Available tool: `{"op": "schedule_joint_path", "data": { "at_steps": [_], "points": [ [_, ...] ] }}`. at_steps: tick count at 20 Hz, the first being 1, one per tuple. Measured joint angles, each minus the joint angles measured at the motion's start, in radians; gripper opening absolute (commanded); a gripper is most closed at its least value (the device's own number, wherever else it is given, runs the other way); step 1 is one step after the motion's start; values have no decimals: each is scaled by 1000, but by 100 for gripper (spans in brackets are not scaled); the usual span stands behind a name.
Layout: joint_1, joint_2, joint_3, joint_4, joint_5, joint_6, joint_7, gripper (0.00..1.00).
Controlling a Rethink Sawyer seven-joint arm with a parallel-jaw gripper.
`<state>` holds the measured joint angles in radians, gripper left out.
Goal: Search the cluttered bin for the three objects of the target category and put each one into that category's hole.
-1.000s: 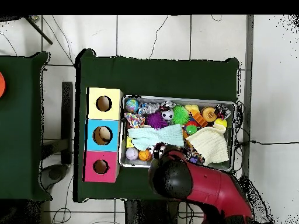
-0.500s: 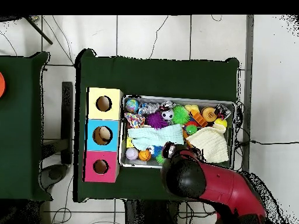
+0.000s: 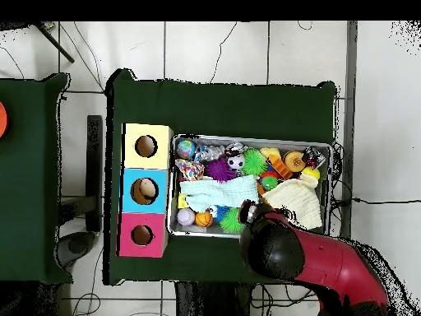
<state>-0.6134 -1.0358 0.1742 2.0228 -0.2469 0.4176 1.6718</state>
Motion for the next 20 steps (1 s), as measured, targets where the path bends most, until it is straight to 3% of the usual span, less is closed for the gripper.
{"op": "schedule_joint_path", "data": {
  "at_steps": [20],
  "points": [
    [-35, 13, 97, -34, -15, 114, 0, 100]
  ]
}}
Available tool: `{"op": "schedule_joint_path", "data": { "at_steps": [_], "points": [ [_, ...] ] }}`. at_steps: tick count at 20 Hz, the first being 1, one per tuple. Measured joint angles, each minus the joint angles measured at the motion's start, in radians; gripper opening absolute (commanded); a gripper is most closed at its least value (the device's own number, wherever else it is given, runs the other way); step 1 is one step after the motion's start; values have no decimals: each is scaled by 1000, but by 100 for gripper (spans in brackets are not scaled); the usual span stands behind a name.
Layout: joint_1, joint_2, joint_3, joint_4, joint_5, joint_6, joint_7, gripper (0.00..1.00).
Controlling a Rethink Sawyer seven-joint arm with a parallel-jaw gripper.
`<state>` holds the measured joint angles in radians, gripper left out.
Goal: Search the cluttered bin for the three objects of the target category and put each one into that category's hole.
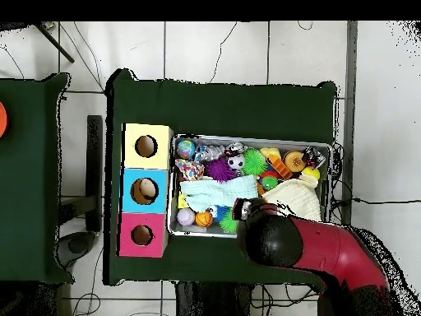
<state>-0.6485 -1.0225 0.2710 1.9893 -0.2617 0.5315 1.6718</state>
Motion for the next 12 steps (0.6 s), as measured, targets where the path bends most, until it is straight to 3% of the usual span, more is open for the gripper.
{"op": "schedule_joint_path", "data": {
  "at_steps": [12],
  "points": [
    [-42, 54, 33, -56, -24, 0, 0, 100]
  ]
}}
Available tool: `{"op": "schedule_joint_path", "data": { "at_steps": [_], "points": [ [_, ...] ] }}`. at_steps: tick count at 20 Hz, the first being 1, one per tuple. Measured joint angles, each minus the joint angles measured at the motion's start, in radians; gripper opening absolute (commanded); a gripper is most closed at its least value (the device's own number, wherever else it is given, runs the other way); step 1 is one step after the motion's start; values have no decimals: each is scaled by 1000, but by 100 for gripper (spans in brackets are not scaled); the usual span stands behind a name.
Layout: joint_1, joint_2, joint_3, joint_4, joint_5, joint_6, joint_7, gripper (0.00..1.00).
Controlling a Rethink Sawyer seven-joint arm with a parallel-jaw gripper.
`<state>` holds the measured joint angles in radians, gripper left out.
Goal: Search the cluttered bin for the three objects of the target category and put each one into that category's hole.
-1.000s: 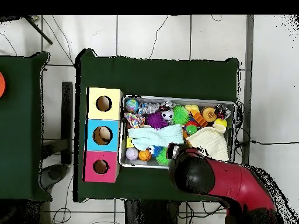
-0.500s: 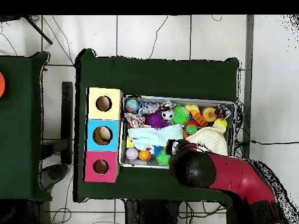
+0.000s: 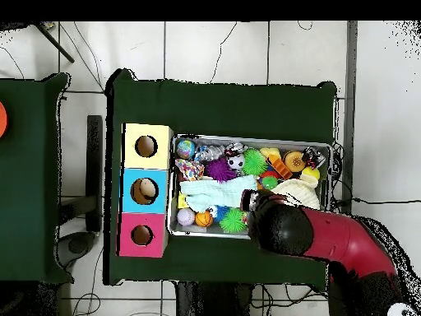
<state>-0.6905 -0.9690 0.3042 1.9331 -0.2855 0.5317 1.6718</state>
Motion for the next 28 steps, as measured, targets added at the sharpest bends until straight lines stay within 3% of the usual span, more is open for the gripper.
{"op": "schedule_joint_path", "data": {
  "at_steps": [17, 28],
  "points": [
    [-1, 76, 43, -132, -56, 112, 0, 100],
    [61, 116, 44, -231, -68, 190, 0, 100]
  ]
}}
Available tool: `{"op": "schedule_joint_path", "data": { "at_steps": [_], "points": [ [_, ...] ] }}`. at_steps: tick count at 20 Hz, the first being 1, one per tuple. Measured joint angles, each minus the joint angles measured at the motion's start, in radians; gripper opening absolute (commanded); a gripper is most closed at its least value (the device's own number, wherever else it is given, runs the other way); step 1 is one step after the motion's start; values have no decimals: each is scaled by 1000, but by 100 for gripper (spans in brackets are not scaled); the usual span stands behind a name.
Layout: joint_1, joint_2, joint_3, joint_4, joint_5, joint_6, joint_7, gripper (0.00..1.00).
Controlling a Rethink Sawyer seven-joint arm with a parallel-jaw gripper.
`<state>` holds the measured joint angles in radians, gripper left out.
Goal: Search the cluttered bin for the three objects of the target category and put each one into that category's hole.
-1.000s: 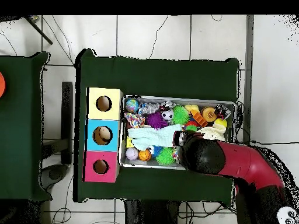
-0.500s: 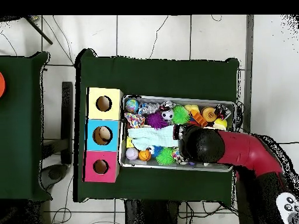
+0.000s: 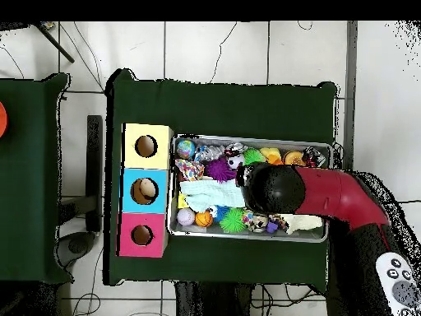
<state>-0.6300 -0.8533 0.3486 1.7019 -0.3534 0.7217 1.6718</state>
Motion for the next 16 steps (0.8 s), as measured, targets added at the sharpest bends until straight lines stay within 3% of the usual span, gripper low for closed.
{"op": "schedule_joint_path", "data": {
  "at_steps": [16],
  "points": [
    [21, 2, 0, -20, 0, 14, 0, 100]
  ]
}}
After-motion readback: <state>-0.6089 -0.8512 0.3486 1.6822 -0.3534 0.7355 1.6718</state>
